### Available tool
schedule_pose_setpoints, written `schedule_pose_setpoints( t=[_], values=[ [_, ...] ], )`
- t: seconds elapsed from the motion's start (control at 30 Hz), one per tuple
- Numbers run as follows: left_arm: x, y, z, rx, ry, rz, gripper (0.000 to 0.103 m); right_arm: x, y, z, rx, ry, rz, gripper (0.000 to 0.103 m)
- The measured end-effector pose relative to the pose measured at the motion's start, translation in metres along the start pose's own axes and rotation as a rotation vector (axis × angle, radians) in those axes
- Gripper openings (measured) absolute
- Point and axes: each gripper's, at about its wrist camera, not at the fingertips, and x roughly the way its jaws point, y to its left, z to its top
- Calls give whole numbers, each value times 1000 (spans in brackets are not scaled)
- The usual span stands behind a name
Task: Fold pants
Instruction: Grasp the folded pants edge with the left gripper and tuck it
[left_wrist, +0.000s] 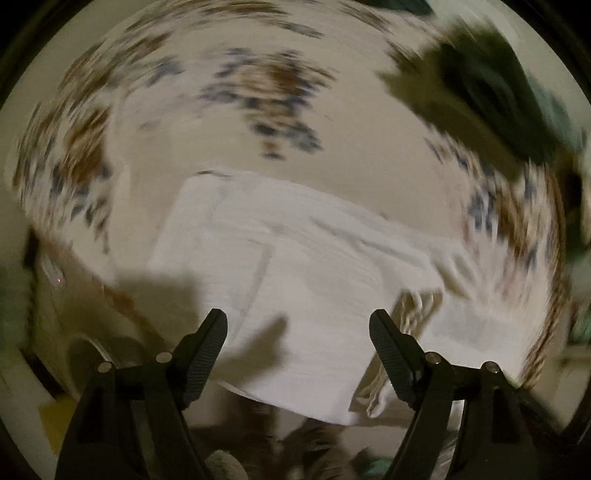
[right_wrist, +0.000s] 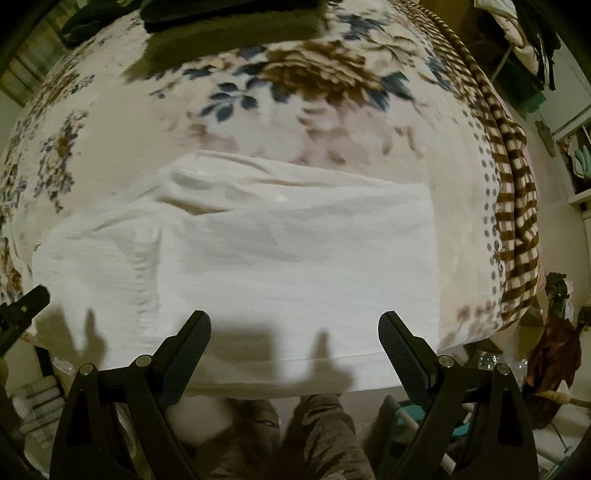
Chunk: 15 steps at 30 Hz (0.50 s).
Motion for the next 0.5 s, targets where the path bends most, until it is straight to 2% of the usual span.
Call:
schedule_pose_setpoints(
  t=[0.1,0.17,0.27,0.37,0.4,0.43,0.47,0.5],
  values=[
    [4,66,0,-280,-9,-144,78,-1,8,1,11,8,31,94],
    [22,110,-6,-455,8,-182,78,2,15,2,0,15,31,94],
    [53,145,-14,-571,44,-186,76,10,27,2,-27,39,20,94],
    [73,158,-20,-635,60,-224,76,18,34,-1,-44,55,10,94],
    [79,160,-22,-642,60,-240,71,20,36,-1,-49,58,7,94],
    [85,159,-21,-642,62,-261,57,23,39,-3,-55,62,4,94],
    [90,159,-21,-641,58,-268,52,25,41,-4,-60,70,2,94],
    [89,161,-21,-639,47,-258,38,28,43,-5,-62,77,3,94]
  ],
)
